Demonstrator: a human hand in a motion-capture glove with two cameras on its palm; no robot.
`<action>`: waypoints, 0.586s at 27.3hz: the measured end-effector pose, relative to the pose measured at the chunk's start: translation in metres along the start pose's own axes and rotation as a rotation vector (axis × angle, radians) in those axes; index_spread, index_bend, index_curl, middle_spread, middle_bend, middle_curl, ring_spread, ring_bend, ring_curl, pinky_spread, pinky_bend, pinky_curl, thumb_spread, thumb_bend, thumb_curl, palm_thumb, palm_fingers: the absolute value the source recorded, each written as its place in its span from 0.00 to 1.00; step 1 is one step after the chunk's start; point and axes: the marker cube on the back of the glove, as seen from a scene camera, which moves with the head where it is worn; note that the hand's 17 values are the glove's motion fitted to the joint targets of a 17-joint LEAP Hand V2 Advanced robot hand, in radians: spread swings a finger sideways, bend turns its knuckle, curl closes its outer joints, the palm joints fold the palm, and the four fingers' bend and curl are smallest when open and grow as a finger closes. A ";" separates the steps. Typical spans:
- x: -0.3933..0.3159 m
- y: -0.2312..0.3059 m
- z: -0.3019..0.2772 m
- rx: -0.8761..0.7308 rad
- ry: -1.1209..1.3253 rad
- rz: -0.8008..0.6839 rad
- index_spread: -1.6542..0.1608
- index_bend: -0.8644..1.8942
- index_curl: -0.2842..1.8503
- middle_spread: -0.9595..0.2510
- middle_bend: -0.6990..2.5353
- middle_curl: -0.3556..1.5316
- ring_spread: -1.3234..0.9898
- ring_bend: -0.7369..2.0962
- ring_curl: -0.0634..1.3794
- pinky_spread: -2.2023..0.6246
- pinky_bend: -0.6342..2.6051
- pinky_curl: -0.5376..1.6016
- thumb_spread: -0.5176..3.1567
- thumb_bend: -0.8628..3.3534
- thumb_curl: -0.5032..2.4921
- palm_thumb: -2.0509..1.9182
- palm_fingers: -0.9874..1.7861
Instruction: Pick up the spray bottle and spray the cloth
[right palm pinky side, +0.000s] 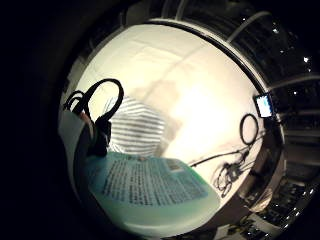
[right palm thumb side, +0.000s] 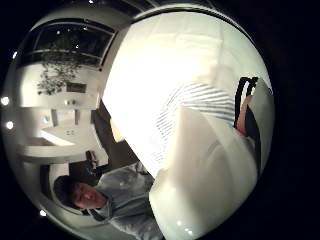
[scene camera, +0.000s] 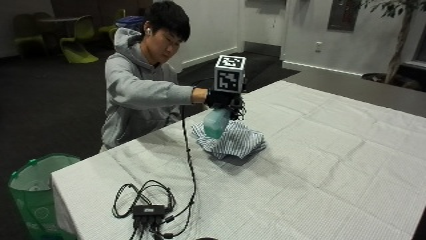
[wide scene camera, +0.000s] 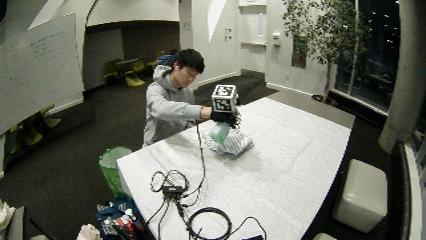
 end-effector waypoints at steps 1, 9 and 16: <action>-0.003 0.001 0.008 -0.030 0.042 -0.004 0.82 0.52 0.39 0.76 0.42 0.46 0.50 0.45 0.37 0.68 0.30 0.45 0.14 0.20 0.40 0.76 0.86; -0.017 0.016 0.055 -0.131 0.105 0.005 0.83 0.52 0.40 0.76 0.42 0.46 0.50 0.46 0.37 0.68 0.30 0.45 0.14 0.20 0.40 0.76 0.86; -0.025 0.032 0.012 -0.071 0.126 0.013 0.83 0.52 0.40 0.76 0.42 0.46 0.50 0.46 0.37 0.68 0.30 0.46 0.14 0.20 0.40 0.76 0.86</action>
